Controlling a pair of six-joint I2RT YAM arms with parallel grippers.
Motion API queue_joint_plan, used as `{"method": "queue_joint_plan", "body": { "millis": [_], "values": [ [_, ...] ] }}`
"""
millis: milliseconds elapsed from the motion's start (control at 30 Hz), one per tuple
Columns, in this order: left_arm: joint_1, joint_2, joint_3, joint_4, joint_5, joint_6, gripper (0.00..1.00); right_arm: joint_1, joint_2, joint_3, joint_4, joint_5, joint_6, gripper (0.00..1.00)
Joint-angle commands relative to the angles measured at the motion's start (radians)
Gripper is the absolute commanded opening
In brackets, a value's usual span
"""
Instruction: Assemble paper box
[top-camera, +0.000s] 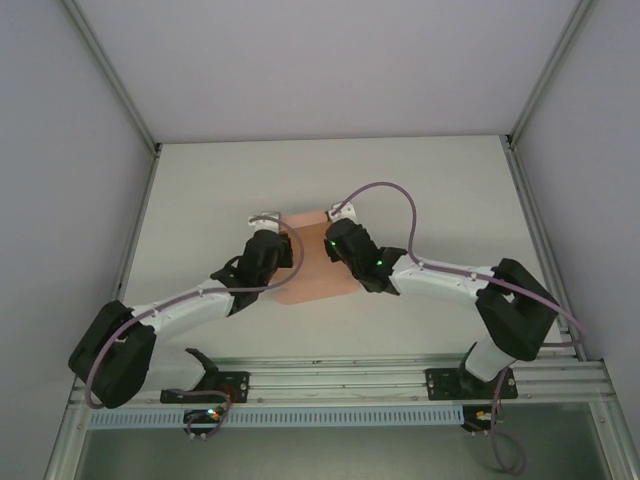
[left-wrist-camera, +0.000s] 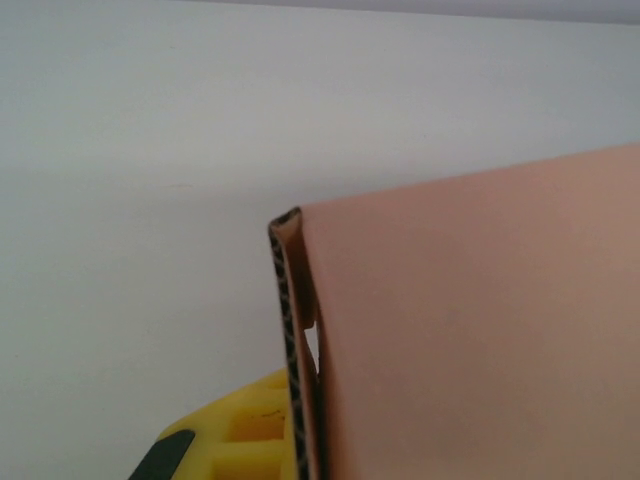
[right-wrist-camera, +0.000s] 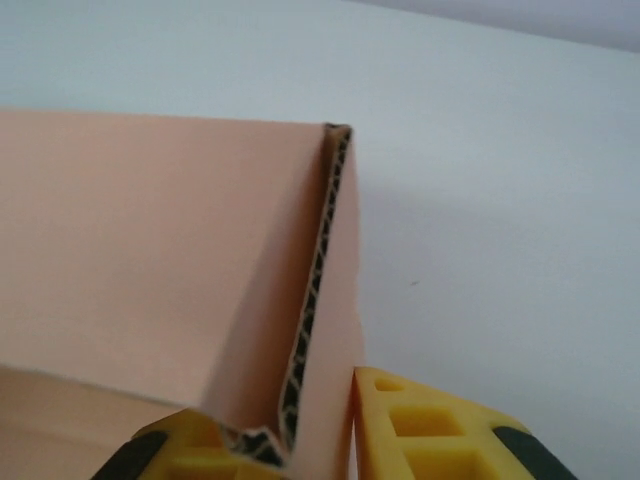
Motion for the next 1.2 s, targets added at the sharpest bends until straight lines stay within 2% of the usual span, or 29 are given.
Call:
{"method": "queue_joint_plan", "body": {
  "millis": [0,67,133,367,500,567,733,800,867,1033,1133,1167],
  "values": [
    [-0.031,0.008,0.05,0.015,0.045,-0.027,0.0,-0.002,0.069,0.085,-0.055,0.252,0.138,0.1],
    [-0.035,0.013,0.053,0.007,0.031,-0.043,0.0,-0.002,0.097,0.126,-0.144,0.33,0.217,0.03],
    [-0.036,0.016,0.056,0.001,0.016,-0.068,0.0,-0.001,0.113,0.158,-0.244,0.403,0.32,0.0],
    [-0.036,0.04,0.08,-0.03,0.0,-0.109,0.0,-0.004,0.15,0.218,-0.435,0.485,0.53,0.0],
    [-0.035,0.036,0.081,-0.029,0.007,-0.117,0.0,-0.014,0.147,0.188,-0.366,0.454,0.489,0.0],
    [-0.035,0.03,0.08,-0.029,0.012,-0.113,0.0,-0.022,0.122,0.134,-0.247,0.398,0.407,0.0],
    [-0.036,0.023,0.079,-0.026,0.026,-0.102,0.0,-0.066,0.034,-0.041,0.14,0.057,0.164,0.0],
    [-0.035,0.021,0.079,-0.024,0.033,-0.097,0.0,-0.069,0.012,-0.072,0.201,-0.008,0.086,0.09],
    [-0.035,0.02,0.078,-0.023,0.041,-0.094,0.0,-0.068,-0.007,-0.088,0.209,-0.034,0.053,0.17],
    [-0.036,0.019,0.082,-0.026,0.056,-0.093,0.0,-0.069,-0.035,-0.128,0.254,-0.057,-0.01,0.29],
    [-0.036,0.019,0.087,-0.029,0.066,-0.089,0.0,-0.069,-0.034,-0.128,0.271,-0.061,-0.048,0.28],
    [-0.036,0.019,0.089,-0.032,0.07,-0.089,0.0,-0.07,-0.031,-0.124,0.269,-0.056,-0.052,0.26]
  ]
}}
